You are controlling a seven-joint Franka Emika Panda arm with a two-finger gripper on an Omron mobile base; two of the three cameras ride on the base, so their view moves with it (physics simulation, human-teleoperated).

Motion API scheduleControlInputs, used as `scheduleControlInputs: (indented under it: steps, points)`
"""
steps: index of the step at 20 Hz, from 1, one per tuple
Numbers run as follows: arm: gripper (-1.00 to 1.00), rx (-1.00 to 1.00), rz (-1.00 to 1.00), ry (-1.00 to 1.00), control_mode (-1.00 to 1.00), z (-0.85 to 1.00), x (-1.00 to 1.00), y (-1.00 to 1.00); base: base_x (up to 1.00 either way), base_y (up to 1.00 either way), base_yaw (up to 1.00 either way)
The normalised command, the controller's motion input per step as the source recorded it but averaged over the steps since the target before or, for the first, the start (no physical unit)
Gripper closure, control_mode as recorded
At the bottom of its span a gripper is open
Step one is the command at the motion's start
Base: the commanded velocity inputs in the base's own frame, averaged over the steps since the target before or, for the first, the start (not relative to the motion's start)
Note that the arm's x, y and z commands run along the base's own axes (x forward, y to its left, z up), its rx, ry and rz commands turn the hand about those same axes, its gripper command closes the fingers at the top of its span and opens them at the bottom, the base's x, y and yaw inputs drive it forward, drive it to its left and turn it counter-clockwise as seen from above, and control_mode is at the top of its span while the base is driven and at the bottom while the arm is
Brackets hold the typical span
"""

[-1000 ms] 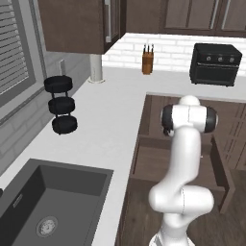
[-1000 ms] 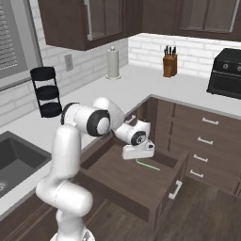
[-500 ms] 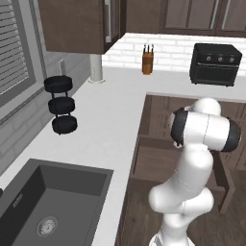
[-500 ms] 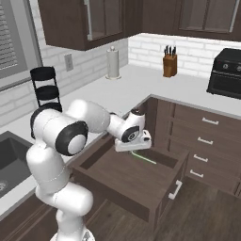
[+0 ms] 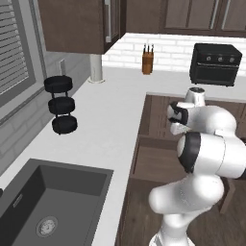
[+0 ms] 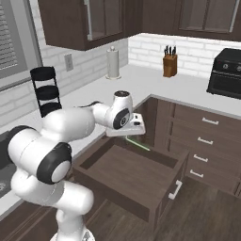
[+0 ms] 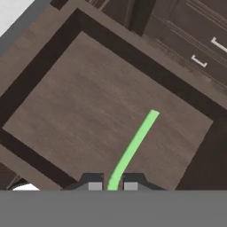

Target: Take a straw from the drawer in front and place it inside the glass cup on the dining counter.

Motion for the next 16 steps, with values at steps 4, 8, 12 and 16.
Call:
scheduleControlInputs:
  steps: [4, 8, 12, 16]
  points:
    - [1.0, 0.0, -0.09, 0.04, -1.0, 0.94, -0.26, 0.16, 0.0, 0.0, 0.0]
    - [1.0, 0.0, -0.05, 0.03, -1.0, 0.57, -0.31, 0.02, 0.0, 0.0, 0.0]
    - [1.0, 0.0, -0.03, 0.0, -1.0, 0.2, -0.27, 0.0, 0.0, 0.0, 0.0]
    - [1.0, 0.0, -0.02, 0.0, 1.0, 0.02, -0.29, 0.0, -0.5, 0.0, -0.04]
